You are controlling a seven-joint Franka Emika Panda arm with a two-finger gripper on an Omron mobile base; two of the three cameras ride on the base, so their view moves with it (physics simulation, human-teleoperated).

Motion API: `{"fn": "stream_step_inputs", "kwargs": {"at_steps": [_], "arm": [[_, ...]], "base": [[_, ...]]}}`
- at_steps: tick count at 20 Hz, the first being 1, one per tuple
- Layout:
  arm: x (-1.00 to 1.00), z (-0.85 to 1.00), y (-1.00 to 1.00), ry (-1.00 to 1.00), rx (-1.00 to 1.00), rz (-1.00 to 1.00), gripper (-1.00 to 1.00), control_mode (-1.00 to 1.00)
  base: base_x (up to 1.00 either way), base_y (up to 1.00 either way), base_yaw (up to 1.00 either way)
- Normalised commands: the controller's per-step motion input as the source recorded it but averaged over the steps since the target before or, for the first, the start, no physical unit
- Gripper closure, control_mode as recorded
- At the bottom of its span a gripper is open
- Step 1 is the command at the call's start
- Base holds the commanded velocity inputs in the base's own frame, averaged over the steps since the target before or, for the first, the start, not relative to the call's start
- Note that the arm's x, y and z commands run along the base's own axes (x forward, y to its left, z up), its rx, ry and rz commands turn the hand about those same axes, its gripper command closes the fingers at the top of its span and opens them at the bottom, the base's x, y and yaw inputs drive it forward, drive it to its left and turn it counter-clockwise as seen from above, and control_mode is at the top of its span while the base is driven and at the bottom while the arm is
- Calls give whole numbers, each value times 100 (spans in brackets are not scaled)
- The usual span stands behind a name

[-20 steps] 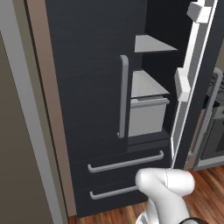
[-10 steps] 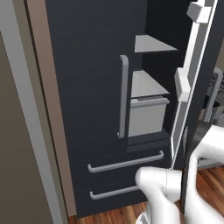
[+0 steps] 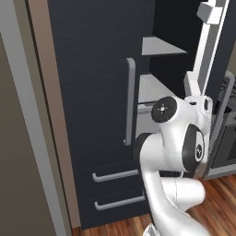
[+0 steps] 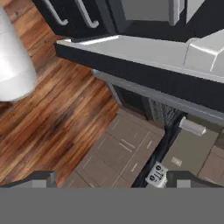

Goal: Retrieve a lemon from the fridge and place it on the cutting board with the fish.

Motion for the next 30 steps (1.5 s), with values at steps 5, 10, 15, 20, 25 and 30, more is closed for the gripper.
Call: {"fn": "stream_step_inputs", "kwargs": {"at_steps": [5,10,15,20,25,30], "arm": [[25,-84,31,34,-18,15,-100,-100],[73,-80,-9,24,0,16,-100,-100],[81,-10,-17,5,0,19,-100,-100],[64,-15,-33,4,0,17,-100,-100],[49,-16,-56,10,0,11,-100,-100],[46,-34,-44,6,0,4,-100,-100]], "base": [[0,0,0],[0,0,0],[0,0,0],[0,0,0],[0,0,0],[0,0,0]]}}
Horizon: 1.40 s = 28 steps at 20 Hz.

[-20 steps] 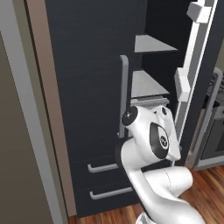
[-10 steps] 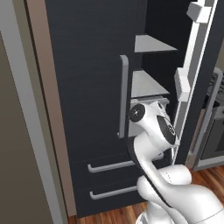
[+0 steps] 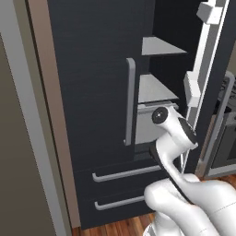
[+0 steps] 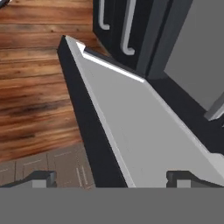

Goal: Retrieve a lemon from the fridge and place it on the cutting board with the fish.

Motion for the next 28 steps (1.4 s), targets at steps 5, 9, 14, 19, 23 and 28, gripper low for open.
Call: {"fn": "stream_step_inputs", "kwargs": {"at_steps": [5,9,14,19,23,28], "arm": [[45,-26,-43,8,0,1,-100,-100],[24,-15,-67,15,0,0,-100,-100],[0,0,-86,23,-5,-7,-100,-100],[-1,0,-100,30,-4,-21,-100,-100],[-1,-1,-97,31,-7,-27,-100,-100],[-19,0,34,2,-7,-3,-100,-100]], "base": [[0,0,0],[0,0,0],[0,0,0],[0,0,0],[0,0,0],[0,0,0]]}}
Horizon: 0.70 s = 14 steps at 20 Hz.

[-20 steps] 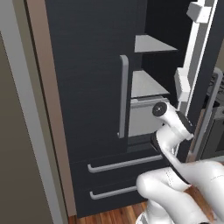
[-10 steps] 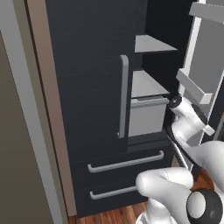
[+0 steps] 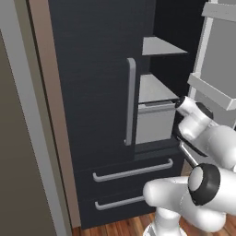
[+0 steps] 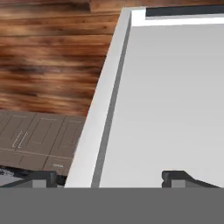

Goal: Retrieve a lemon from the fridge and place it on the cutting board with the fish.

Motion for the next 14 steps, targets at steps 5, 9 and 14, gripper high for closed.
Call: {"fn": "stream_step_inputs", "kwargs": {"at_steps": [5,9,14], "arm": [[-43,0,100,-8,-2,-1,-100,-100],[-19,6,100,-18,8,-24,-100,-100],[-1,0,97,-32,36,-38,-100,-100]], "base": [[0,0,0],[0,0,0],[0,0,0]]}}
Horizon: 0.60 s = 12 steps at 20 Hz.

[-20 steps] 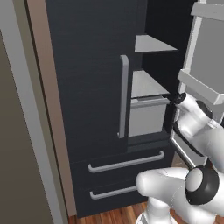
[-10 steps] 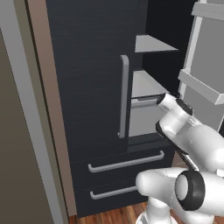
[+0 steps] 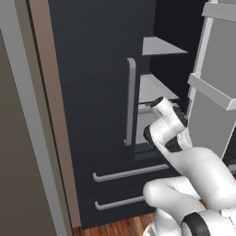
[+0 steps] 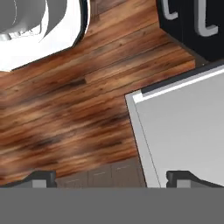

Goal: Retrieve a lemon from the fridge and place it on the cutting board with the fish.

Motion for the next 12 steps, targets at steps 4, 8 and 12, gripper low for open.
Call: {"fn": "stream_step_inputs", "kwargs": {"at_steps": [4,8,12], "arm": [[0,0,85,-36,54,-35,-100,-100],[19,-11,63,-16,44,-49,-100,-100],[34,-5,56,-16,9,-55,-100,-100]], "base": [[0,0,0],[0,0,0],[0,0,0]]}}
